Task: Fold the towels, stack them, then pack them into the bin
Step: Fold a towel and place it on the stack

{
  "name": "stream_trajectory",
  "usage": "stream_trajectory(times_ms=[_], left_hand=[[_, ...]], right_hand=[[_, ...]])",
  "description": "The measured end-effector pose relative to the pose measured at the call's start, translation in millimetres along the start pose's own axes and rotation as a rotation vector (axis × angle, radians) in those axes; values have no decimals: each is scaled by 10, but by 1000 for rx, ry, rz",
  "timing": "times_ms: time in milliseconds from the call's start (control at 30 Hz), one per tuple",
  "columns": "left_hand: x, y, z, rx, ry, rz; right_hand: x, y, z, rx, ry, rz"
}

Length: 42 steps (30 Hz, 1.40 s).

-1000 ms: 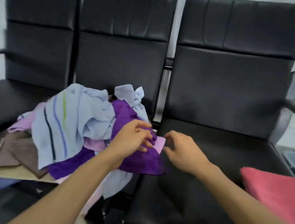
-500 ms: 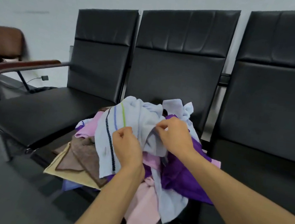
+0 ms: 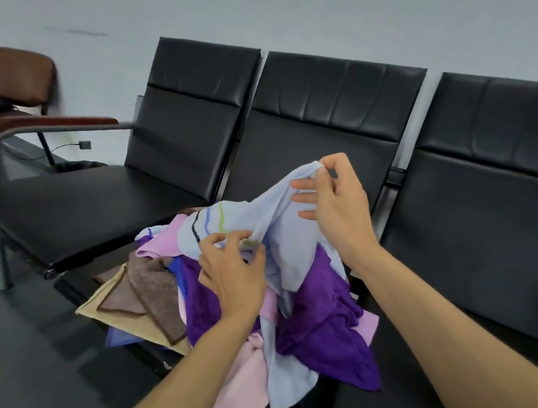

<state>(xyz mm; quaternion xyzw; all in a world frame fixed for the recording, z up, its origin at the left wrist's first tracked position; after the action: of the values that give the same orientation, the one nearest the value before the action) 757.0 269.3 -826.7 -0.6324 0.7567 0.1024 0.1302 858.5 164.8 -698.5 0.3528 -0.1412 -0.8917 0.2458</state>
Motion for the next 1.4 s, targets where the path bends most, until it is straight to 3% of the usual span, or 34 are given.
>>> stream_trajectory(times_ms=[233,400,500,600,800,1133,1400], left_hand=[[-251,58,-604,172,-118,46],[-465,233,-1358,264,-290,-33],[-530,171,-1460,204,-214,50],[-509,81,-1478,279,-116,193],[-207,-204,-2004,651,73,600],[1212,-1167,-2130,533,222,1091],[2402,-1610,-1255,144,315,1777]], right_hand=[[-87,446,372,202,206,-66],[-239,622,744,-14,270,-81],[-284,549,781,40,266,-28],[-315,616,901,36,263,-72],[-395,1337,1300,-397,203,-268],[205,2533,322,-330,-179,-467],[1378,2999,-1278,-483,-683,-461]])
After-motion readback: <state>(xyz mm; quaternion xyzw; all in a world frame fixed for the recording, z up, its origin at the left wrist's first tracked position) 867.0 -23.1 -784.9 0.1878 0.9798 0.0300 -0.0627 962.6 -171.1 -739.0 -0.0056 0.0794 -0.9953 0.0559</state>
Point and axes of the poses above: each hand's wrist, its own x-axis away from the middle knuckle, its own y-axis out of the back of the hand, z = x × y, the point moved 7 cm from there along -x, towards the middle knuckle, and after that the axes turned 14 degrees about x, right-handed, at the moved point
